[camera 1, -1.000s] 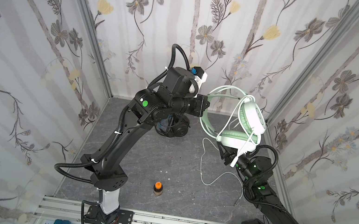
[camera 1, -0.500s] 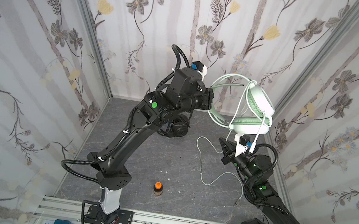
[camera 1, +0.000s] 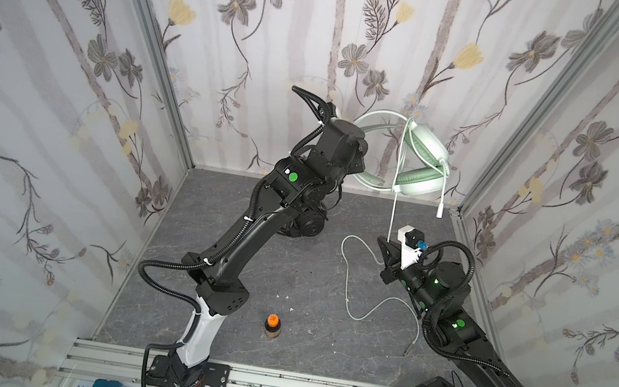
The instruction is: Wrap the headphones
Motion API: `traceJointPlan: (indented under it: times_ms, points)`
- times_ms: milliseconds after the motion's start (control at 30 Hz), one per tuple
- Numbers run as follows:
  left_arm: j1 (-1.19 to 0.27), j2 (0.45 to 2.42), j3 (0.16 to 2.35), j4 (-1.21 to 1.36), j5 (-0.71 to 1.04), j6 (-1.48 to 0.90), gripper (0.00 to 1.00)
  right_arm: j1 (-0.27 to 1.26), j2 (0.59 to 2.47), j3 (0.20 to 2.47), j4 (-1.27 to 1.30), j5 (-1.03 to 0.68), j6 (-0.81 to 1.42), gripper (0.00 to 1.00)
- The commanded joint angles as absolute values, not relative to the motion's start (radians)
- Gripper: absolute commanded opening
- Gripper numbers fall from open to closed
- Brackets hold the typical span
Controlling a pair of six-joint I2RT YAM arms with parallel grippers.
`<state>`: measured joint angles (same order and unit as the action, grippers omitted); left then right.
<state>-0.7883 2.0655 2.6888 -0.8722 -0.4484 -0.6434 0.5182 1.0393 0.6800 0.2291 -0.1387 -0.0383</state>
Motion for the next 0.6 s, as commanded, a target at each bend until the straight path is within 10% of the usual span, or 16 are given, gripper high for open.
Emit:
traceJointPlan:
  times_ms: [0, 567]
  points:
    - [-0.783, 2.083, 2.704, -0.756, -0.602, -0.770, 0.00, 0.543, 1.039, 0.698, 0.108, -0.113, -0.064, 0.00]
    - [-0.859, 2.166, 2.513, -0.826, -0.902, -0.379, 0.00, 0.601, 1.175, 1.022, -0.243, -0.096, -0.077, 0.00]
